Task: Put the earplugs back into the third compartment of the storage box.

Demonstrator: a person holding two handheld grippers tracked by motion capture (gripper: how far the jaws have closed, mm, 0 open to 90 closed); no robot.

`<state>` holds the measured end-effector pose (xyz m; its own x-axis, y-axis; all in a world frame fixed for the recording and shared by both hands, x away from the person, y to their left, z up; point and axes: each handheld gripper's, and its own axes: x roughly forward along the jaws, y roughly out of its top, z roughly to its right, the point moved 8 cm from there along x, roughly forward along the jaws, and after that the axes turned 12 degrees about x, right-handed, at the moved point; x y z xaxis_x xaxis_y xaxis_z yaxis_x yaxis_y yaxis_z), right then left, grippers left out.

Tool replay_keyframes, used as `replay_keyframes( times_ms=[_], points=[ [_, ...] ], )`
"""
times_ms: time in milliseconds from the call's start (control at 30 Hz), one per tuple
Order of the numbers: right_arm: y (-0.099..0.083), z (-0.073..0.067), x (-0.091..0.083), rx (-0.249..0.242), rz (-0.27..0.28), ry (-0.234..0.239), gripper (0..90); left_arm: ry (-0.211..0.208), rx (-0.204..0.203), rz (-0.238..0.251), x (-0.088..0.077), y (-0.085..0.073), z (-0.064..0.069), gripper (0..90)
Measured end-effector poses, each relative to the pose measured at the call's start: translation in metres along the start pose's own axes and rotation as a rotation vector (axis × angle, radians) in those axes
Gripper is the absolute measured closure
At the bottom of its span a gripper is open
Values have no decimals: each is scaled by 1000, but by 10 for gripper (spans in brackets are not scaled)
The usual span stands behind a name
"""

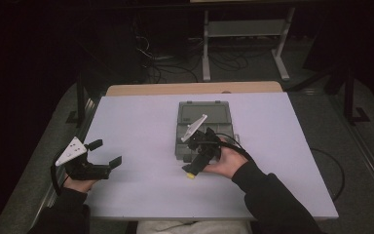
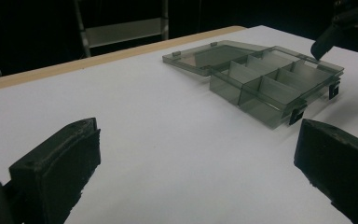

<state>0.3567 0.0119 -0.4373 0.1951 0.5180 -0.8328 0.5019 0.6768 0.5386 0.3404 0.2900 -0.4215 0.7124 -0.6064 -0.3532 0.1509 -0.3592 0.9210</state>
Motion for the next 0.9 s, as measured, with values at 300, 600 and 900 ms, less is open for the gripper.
replay_keyframes(
  times_ms=[300,600,900],
  points=[
    [-15,-11,10,-9,-28,29,0,1,1,0,0,0,0,0],
    [-29,-18,20,-28,-84,41,0,1,2,-1,0,0,0,0],
    [-42,-17,35,-13,-132,81,168,2,1,0,0,0,0,0]
  ],
)
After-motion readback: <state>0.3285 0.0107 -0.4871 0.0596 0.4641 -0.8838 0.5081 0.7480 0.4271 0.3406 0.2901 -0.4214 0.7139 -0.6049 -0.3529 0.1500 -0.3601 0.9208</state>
